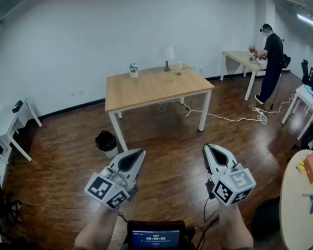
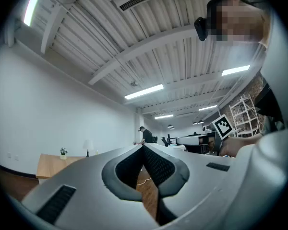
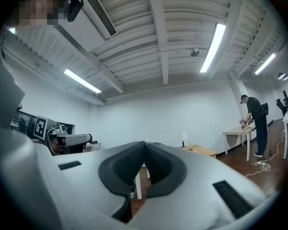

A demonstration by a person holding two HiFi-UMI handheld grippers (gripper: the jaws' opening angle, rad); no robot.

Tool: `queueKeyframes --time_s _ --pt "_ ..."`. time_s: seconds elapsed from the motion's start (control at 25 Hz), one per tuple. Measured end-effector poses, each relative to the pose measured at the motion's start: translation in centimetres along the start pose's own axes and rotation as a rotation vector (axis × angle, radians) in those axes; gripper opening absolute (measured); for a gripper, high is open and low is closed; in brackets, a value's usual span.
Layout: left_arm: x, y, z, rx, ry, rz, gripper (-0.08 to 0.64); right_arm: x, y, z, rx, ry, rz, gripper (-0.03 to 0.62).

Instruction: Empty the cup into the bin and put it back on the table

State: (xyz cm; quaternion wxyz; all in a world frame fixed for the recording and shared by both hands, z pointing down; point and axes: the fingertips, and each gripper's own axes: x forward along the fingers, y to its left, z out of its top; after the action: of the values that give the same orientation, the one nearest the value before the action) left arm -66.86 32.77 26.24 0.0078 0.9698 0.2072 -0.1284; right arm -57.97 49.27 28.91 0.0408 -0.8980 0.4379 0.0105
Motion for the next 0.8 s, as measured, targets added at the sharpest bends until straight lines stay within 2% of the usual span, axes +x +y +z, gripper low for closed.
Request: queueKeyframes --time_s 0.36,0.8 --pt "2.8 0.3 -1.0 -0.026 0.009 -0.013 -0.005 2.0 -2.8 0.6 -0.011 0.006 0.015 0.002" --pt "7.7 5.7 -1.8 -0.049 -0.015 -0.042 -0.005 7.8 -5.7 1.1 -0.019 0.022 -0.017 0.002"
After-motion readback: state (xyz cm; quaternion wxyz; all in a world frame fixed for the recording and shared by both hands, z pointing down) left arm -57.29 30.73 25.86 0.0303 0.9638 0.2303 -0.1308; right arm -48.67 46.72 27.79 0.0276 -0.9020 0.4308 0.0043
